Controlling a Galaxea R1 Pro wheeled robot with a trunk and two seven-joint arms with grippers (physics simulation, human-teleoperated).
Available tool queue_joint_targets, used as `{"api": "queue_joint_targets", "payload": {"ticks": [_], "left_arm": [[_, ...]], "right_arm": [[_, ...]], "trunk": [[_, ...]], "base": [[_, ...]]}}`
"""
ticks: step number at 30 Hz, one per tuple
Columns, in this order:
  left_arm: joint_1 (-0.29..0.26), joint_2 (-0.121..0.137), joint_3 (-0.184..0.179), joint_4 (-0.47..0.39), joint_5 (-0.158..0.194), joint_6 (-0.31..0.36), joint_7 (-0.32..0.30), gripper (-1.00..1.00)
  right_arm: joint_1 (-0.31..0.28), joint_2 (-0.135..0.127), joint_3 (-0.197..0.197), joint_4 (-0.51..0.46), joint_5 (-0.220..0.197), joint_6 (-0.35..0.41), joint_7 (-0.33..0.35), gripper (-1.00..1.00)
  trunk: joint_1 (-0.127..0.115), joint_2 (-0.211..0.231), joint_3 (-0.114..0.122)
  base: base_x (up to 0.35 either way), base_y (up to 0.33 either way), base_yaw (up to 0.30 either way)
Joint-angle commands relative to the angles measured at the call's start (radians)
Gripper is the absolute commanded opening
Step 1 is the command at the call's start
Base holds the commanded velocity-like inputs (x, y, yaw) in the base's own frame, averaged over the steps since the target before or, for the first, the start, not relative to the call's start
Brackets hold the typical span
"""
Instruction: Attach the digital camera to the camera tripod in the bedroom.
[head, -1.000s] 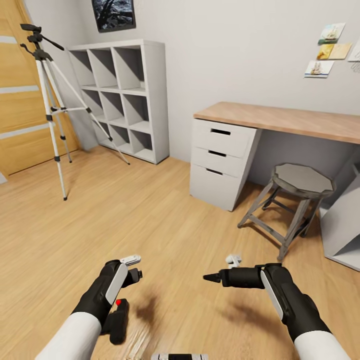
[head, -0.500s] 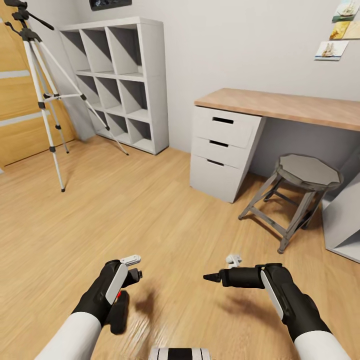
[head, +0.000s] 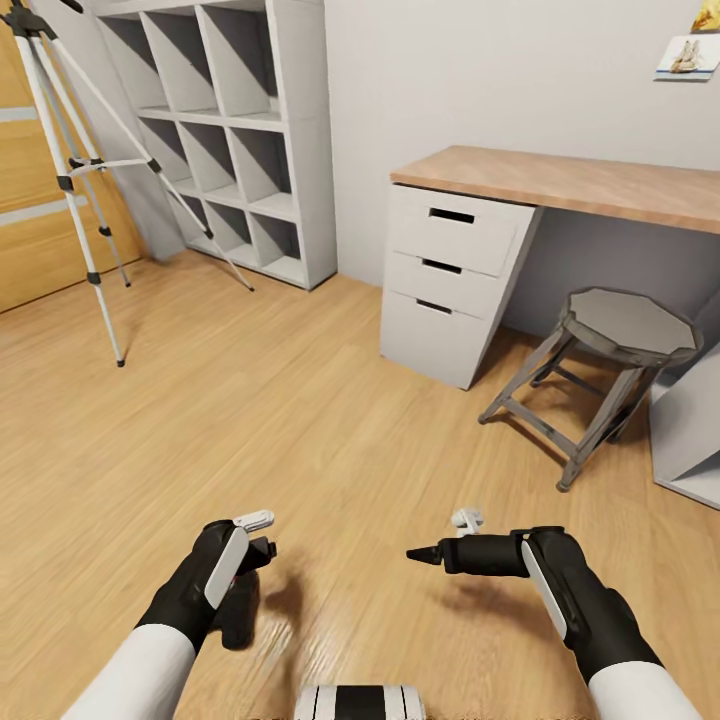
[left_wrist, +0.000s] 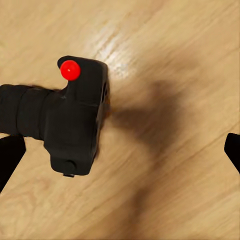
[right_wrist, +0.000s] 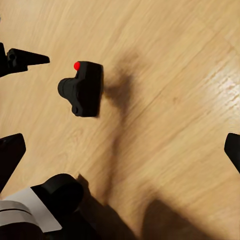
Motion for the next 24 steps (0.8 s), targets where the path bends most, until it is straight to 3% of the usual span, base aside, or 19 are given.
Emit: {"api": "queue_joint_targets", "payload": {"ticks": [1, 10, 24], "left_arm": [[0.000, 0.011, 0.002, 0.001, 0.012, 0.002, 0.015, 1.00], [0.000, 0.036, 0.003, 0.041, 0.011, 0.002, 0.025, 1.00], [0.001, 0.035, -0.005, 0.057, 0.000, -0.009, 0.017, 1.00]], "right_arm": [[0.000, 0.000, -0.001, 0.000, 0.000, 0.006, 0.003, 1.00], [0.000, 0.000, -0.001, 0.002, 0.000, 0.006, 0.002, 1.00], [-0.001, -0.008, -0.005, 0.003, -0.005, 0.018, 0.013, 1.00]], "trunk": [[0.000, -0.001, -0.005], [0.004, -0.003, -0.040], [0.010, -0.006, -0.086]], "base": [[0.000, 0.000, 0.000], [0.000, 0.000, 0.000], [0.000, 0.000, 0.000]]}}
